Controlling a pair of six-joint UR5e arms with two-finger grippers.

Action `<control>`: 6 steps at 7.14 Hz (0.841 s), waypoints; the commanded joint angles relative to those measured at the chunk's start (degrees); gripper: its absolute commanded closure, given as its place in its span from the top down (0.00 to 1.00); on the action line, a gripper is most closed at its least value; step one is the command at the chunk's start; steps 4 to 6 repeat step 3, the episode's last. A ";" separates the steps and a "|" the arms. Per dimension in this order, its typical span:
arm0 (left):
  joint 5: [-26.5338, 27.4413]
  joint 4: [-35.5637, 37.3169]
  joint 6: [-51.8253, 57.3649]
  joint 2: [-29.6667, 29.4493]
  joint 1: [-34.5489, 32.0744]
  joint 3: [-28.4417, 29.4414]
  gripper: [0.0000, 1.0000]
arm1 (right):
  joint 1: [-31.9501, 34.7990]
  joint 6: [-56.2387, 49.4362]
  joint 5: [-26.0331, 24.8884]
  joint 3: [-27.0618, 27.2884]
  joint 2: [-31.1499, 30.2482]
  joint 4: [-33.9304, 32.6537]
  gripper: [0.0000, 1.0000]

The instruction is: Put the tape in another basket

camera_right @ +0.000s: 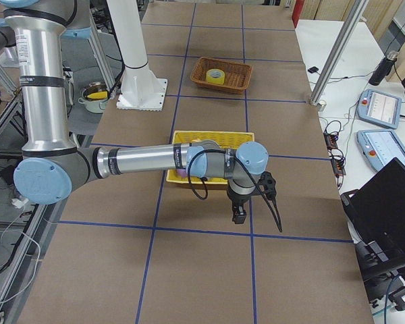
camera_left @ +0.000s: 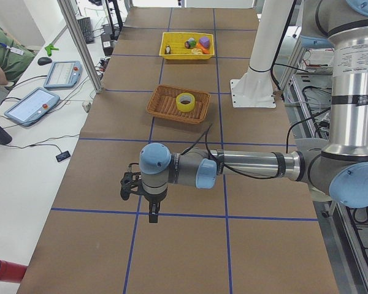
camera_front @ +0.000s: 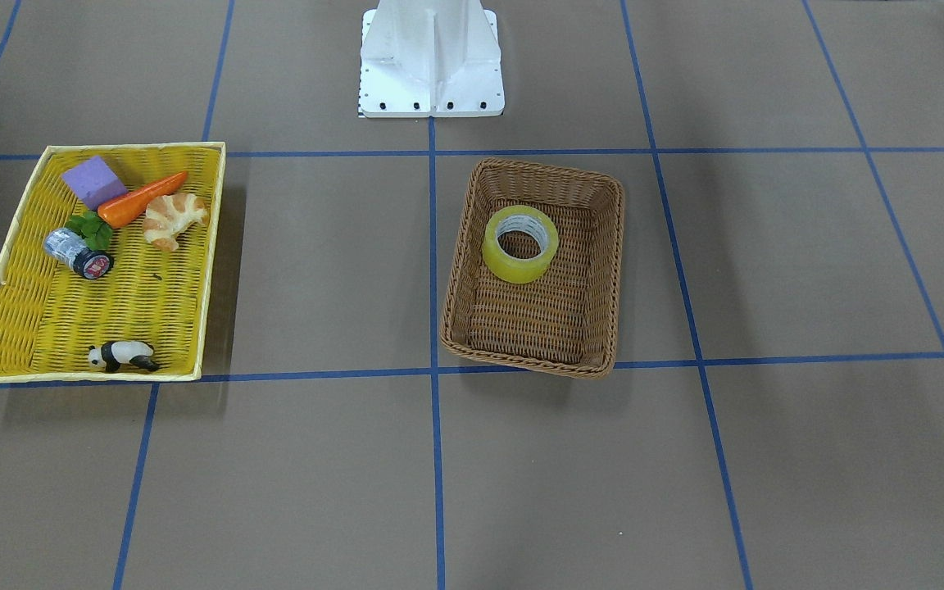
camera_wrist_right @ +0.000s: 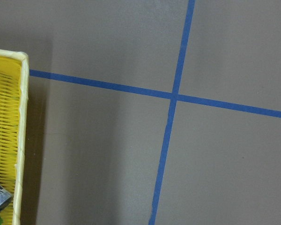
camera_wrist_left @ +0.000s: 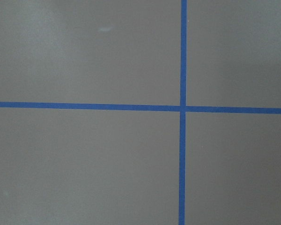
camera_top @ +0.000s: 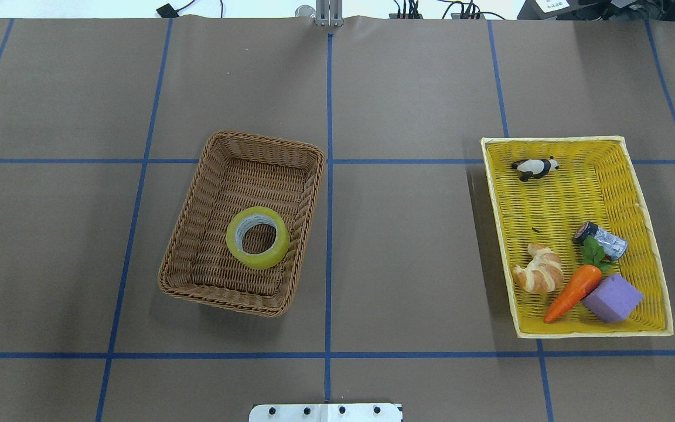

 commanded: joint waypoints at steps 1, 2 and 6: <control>0.06 0.00 -0.09 0.00 0.02 0.12 0.98 | 0.00 0.00 -0.07 0.04 0.09 0.01 1.00; 0.06 0.00 -0.27 0.00 0.02 0.12 0.98 | 0.00 0.00 -0.16 0.04 0.17 0.01 1.00; 0.06 0.00 -0.27 0.00 0.02 0.29 0.98 | 0.00 0.00 0.02 0.13 0.17 0.01 1.00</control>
